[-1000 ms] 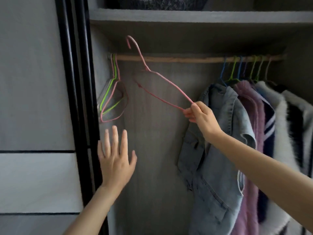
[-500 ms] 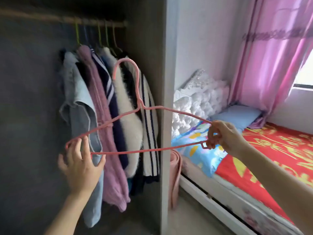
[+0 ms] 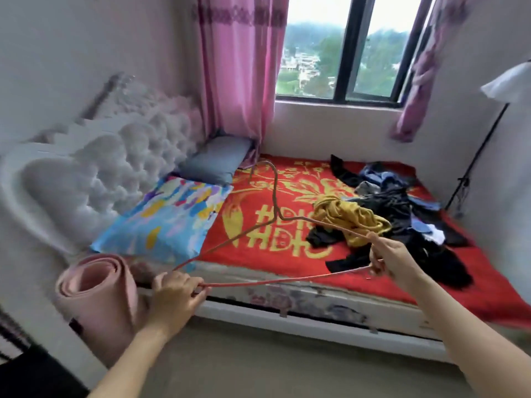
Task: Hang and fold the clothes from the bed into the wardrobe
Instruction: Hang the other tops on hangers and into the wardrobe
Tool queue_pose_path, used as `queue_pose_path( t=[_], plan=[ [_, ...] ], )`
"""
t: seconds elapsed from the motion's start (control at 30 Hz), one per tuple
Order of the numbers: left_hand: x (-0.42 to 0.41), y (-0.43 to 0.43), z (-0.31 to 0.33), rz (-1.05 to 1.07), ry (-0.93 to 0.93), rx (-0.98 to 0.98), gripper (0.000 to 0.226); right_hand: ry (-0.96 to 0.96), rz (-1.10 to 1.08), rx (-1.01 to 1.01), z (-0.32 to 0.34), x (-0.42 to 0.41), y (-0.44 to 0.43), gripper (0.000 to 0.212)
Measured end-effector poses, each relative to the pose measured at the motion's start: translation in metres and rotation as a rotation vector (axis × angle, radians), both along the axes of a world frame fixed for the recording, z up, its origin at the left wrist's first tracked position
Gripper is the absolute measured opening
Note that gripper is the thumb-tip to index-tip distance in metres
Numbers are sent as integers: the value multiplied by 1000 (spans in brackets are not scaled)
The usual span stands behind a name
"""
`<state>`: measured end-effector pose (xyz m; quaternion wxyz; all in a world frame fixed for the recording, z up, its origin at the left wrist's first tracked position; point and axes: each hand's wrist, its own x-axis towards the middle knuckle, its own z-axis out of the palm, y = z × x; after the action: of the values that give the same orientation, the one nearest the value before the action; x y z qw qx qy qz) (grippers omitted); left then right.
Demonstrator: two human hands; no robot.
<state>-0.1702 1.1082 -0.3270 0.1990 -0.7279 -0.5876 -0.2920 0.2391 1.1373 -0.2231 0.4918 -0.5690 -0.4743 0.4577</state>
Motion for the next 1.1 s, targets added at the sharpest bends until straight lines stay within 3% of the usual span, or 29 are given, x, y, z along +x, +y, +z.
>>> queue_pose_path(
  t=[0.1,0.2,0.27,0.47,0.8,0.93,1.1],
  plan=[
    [34,33,-10,-133,28,-125,35,14,-78,-39,-24,38,-4,83],
    [56,74,-20,-201,4,-197,19,-19,-161,-120,-42,56,5,59],
    [66,110,-32,-261,-60,-255,26,-88,-220,-164,-57,67,25,42],
    [82,220,-58,-389,-119,-298,31,-254,-277,-273,-76,82,110,39],
    [114,360,-92,-452,-189,-483,28,-687,-317,-409,-115,94,229,22],
    [146,390,-107,-499,-105,-542,32,-769,-355,-525,-142,117,246,10],
    [188,414,-126,-436,-19,-634,32,-778,-380,-565,-167,152,271,13]
  ],
)
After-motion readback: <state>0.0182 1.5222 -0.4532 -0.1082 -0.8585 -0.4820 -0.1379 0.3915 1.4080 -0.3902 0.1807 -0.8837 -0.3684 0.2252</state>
